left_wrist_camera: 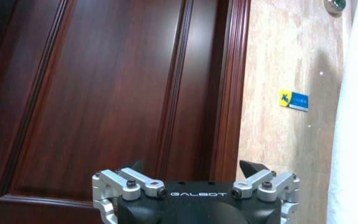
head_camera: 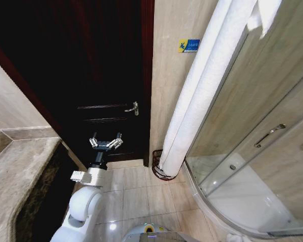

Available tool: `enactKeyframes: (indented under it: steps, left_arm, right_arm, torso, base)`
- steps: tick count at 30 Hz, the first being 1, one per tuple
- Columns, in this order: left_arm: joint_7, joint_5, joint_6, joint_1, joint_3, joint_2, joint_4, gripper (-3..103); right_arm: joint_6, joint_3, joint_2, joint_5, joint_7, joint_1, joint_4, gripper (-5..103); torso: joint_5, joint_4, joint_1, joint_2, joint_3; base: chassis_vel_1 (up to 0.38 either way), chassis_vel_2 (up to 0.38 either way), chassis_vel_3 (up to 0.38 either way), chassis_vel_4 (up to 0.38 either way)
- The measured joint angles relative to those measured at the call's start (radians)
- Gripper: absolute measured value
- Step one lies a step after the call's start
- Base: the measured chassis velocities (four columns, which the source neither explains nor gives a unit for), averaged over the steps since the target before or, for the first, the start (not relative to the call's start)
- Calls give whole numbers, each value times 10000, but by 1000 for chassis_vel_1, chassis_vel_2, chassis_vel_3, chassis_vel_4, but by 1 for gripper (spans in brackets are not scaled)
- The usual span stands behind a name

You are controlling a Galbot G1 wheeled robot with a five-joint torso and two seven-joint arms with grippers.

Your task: Discard the used towel into the hamper.

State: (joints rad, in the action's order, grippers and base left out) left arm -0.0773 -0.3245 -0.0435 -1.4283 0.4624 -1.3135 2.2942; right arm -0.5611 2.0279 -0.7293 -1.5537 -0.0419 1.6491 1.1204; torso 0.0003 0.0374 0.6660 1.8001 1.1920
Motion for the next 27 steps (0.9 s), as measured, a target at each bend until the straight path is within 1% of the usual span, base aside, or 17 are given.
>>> enactKeyframes:
  steps: [6, 10, 11, 13, 14, 15, 17, 19, 20, 21, 24, 25, 27]
  left_arm:
    - [0, 0, 0, 0, 0, 0, 0, 100]
    - [0, 0, 0, 0, 0, 0, 0, 100]
    - [0, 0, 0, 0, 0, 0, 0, 100]
    - [0, 0, 0, 0, 0, 0, 0, 100]
    - [0, 0, 0, 0, 0, 0, 0, 100]
    - [0, 0, 0, 0, 0, 0, 0, 100]
    - [0, 0, 0, 0, 0, 0, 0, 100]
    - [0, 0, 0, 0, 0, 0, 0, 100]
    - [0, 0, 0, 0, 0, 0, 0, 100]
    - [0, 0, 0, 0, 0, 0, 0, 100]
    - [0, 0, 0, 0, 0, 0, 0, 100]
    - [0, 0, 0, 0, 0, 0, 0, 100]
    - [0, 0, 0, 0, 0, 0, 0, 100]
  right_arm:
    - [51, -67, -202, -160, 144, 111, -505, 2]
    - [130, -124, -589, -200, 353, 132, -1135, 2]
    - [130, -124, -589, -200, 353, 132, -1135, 2]
    - [143, -136, -1048, -130, 535, 133, -1705, 2]
    - [143, -136, -1048, -130, 535, 133, -1705, 2]
    - [153, -148, -1251, -57, 629, 135, -2025, 2]
    - [179, -212, -1761, 46, 779, 238, -2799, 2]
    - [182, -230, -1899, 52, 800, 314, -3012, 2]
    - [189, -232, -2026, 42, 819, 414, -3187, 2]
    - [189, -232, -2026, 42, 819, 414, -3187, 2]
    - [354, -252, -2386, 26, 861, 692, -3744, 2]
    - [354, -252, -2386, 26, 861, 692, -3744, 2]
    - [449, -298, -2648, 89, 1038, 789, -4303, 2]
  torso:
    - [-3, -2, -10, -5, -7]
    - [-2, -2, -20, -31, -19]
    - [-2, -2, -20, -31, -19]
    - [-3, -1, -27, -46, -27]
    - [-3, -1, -27, -46, -27]
    - [-10, 1, -31, -52, -30]
    - [-12, -1, -39, -63, -39]
    - [-11, 0, -42, -67, -41]
    - [0, 0, -43, -73, -42]
    - [0, 0, -43, -73, -42]
    - [0, 0, -44, -87, -46]
    - [0, 0, -44, -87, -46]
    - [-5, 0, -49, -92, -50]
  base:
    - [0, 0, 0, 0]
    - [0, 0, 0, 0]
    - [0, 0, 0, 0]
    - [0, 0, 0, 0]
    - [0, 0, 0, 0]
    - [0, 0, 0, 0]
    - [0, 0, 0, 0]
    - [0, 0, 0, 0]
    - [0, 0, 0, 0]
    - [0, 0, 0, 0]
    - [0, 0, 0, 0]
    - [0, 0, 0, 0]
    - [0, 0, 0, 0]
